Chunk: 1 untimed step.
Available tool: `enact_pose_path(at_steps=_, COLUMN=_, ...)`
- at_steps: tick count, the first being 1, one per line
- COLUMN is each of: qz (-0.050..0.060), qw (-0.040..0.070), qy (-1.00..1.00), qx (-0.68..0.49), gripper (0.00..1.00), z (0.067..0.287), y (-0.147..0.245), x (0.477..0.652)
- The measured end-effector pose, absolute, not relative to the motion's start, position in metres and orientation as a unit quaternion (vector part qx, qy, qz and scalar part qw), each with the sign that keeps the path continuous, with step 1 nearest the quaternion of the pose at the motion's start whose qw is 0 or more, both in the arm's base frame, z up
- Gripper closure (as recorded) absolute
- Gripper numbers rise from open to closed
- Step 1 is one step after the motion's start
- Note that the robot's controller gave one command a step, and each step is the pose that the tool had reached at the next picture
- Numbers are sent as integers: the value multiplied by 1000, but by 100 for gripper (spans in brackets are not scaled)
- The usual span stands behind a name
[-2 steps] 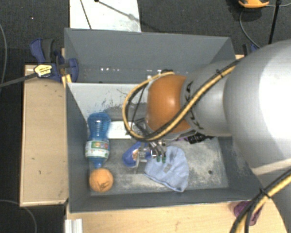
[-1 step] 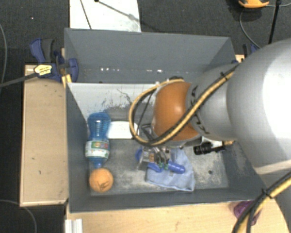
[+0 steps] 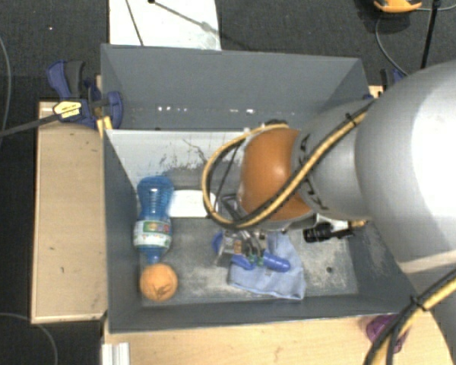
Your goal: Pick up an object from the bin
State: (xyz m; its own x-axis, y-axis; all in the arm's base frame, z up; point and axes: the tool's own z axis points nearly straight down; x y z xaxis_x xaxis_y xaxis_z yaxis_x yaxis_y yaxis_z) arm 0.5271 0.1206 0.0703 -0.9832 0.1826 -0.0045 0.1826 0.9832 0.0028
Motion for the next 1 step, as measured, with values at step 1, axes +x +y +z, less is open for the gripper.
enact_pose_path(at_steps=1, qz=0, qw=-2, qy=995, qx=97, gripper=100, z=108, y=123, x=524)
